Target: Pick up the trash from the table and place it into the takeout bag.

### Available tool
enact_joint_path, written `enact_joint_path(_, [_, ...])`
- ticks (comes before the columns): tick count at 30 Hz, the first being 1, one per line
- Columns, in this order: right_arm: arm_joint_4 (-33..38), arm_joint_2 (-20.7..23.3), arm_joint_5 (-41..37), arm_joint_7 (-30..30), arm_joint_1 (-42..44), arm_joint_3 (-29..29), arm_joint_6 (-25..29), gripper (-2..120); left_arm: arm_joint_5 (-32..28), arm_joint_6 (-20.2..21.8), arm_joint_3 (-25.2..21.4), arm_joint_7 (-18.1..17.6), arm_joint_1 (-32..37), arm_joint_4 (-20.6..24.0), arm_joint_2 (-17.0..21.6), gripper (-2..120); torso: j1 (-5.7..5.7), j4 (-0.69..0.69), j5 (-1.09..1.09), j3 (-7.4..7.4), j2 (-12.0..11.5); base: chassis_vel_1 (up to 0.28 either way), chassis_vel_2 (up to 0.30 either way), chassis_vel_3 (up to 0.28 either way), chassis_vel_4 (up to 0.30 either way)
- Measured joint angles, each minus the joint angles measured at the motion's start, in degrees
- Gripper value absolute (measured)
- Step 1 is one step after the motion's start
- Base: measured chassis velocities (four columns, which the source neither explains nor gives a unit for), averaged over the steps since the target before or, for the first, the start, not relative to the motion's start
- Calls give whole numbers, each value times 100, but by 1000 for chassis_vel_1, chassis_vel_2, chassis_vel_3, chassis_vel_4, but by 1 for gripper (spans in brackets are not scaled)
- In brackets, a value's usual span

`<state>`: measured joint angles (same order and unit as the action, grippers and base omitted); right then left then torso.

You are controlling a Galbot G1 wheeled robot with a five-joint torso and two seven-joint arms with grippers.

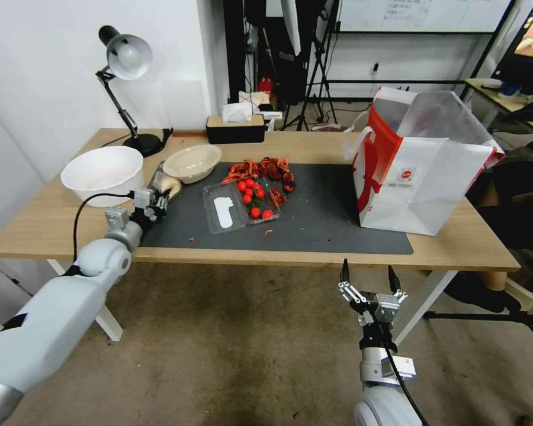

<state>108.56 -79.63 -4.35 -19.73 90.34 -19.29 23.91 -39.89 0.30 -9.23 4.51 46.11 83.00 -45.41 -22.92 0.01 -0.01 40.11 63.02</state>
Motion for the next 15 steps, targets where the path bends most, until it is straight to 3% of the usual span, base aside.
enact_joint_path(8, [17, -1, 4, 0, 1, 2, 0, 100, 58, 47, -220, 183, 314, 417, 329, 5, 0, -1, 1, 0, 0, 0, 0, 0, 0])
enact_joint_path(15, [41, -3, 8, 1, 1, 15, 0, 100, 310, 197, -412, 85, 586, 836, 543, 5, 2, 1, 1, 0, 0, 0, 0, 0, 0])
